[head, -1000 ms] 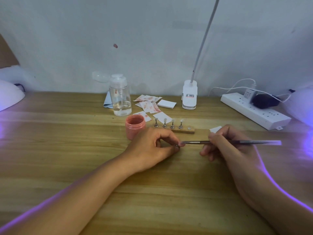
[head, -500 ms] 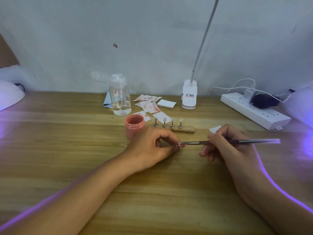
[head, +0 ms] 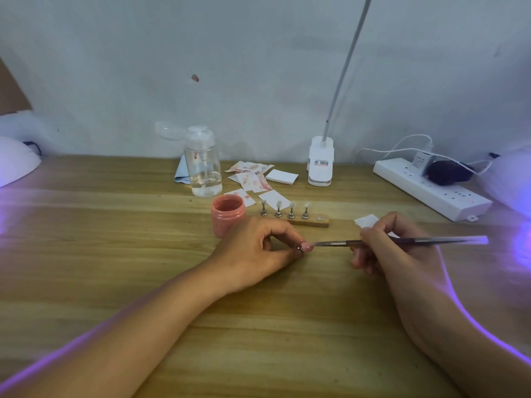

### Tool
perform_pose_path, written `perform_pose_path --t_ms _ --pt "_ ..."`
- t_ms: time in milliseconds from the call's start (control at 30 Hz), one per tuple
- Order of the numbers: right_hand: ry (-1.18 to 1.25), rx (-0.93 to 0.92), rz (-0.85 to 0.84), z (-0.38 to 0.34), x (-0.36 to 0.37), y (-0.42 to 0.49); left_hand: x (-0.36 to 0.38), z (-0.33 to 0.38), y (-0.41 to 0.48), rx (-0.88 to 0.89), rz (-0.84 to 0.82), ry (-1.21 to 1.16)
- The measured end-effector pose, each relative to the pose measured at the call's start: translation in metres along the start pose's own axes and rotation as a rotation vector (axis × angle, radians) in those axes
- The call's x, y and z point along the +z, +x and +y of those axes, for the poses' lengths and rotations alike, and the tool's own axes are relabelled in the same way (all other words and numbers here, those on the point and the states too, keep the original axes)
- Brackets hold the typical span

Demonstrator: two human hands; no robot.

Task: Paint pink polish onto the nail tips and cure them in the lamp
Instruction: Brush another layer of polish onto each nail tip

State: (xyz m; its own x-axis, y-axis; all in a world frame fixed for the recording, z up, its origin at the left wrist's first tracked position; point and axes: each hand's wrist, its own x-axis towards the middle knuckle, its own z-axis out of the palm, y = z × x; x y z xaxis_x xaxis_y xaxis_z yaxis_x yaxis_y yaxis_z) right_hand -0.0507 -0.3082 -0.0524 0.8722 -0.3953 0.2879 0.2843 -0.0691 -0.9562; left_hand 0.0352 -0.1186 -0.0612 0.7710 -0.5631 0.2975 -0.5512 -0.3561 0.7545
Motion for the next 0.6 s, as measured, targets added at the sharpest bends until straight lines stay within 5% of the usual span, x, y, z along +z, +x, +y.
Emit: perform_pose_path --t_ms 167,600 --pt "0.162 -0.045 -0.019 -0.0065 -0.0014 -0.0047 -0.0005 0.0006 -0.0008 0.014 -0.003 -0.007" --pt "0.004 0.016 -0.059 -0.0049 0.0042 -0.0064 -0.0008 0.0026 -0.0013 -0.004 -0.017 0.020"
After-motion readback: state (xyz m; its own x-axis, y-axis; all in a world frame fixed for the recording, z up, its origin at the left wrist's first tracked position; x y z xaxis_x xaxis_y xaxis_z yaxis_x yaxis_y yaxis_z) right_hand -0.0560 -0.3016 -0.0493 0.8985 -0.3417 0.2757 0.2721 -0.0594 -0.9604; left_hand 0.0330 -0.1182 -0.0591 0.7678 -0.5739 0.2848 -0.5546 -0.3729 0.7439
